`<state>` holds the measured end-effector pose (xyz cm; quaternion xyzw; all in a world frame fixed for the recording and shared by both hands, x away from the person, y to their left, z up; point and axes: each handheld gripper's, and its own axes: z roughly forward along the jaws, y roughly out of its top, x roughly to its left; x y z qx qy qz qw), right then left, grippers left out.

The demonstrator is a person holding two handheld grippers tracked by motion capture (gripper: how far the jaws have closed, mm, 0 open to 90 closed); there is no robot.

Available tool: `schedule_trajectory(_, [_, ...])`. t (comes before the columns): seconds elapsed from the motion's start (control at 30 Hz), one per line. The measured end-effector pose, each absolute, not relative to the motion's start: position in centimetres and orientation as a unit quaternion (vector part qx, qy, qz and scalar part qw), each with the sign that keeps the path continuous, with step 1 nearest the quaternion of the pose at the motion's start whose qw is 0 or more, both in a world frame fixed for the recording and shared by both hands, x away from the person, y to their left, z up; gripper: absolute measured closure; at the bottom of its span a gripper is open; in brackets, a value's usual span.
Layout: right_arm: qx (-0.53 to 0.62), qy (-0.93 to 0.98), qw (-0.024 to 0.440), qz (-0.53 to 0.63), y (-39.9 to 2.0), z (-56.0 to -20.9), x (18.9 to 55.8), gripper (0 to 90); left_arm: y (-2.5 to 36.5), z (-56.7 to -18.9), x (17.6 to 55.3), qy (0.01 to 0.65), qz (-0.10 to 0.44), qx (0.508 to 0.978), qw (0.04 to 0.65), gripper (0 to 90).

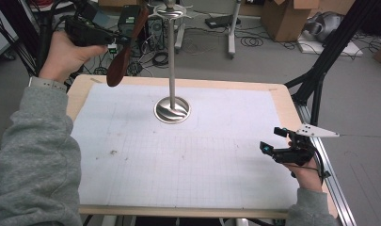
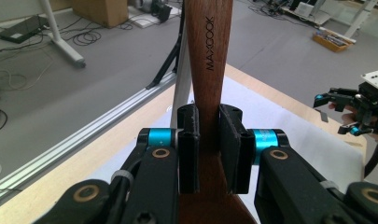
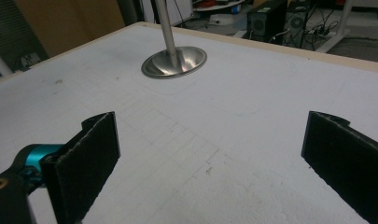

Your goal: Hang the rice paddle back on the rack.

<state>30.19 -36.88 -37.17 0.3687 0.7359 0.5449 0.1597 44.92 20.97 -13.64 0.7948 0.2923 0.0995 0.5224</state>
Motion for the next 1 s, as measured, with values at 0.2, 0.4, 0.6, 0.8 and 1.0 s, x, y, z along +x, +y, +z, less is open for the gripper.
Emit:
schedule_trajectory(0.2, [0.371, 0.737, 0.157, 0.544, -36.8, -37.2, 30.2, 2.9, 20.6, -13.8, 45.1, 0.292, 0.099, 0.795, 0.522, 77.7])
schedule_trajectory(0.4, [0.371, 0.735, 0.158, 0.545, -37.0, -37.2, 30.2, 2.9, 20.3, -14.0, 45.2, 0.29, 0.101, 0.795, 0.523, 77.8])
schedule_trajectory(0.6, [0.375, 0.734, 0.157, 0.544, -37.1, -37.2, 30.2, 2.9, 20.1, -14.1, 45.3, 0.288, 0.107, 0.794, 0.525, 77.8])
schedule_trajectory(0.8, [0.373, 0.734, 0.156, 0.545, -37.0, -37.2, 30.2, 2.9, 20.2, -14.5, 45.4, 0.288, 0.104, 0.789, 0.533, 77.8])
schedule_trajectory(1.0, [0.373, 0.735, 0.157, 0.544, -37.1, -37.3, 30.3, 2.9, 20.3, -14.8, 45.5, 0.287, 0.101, 0.786, 0.538, 77.8])
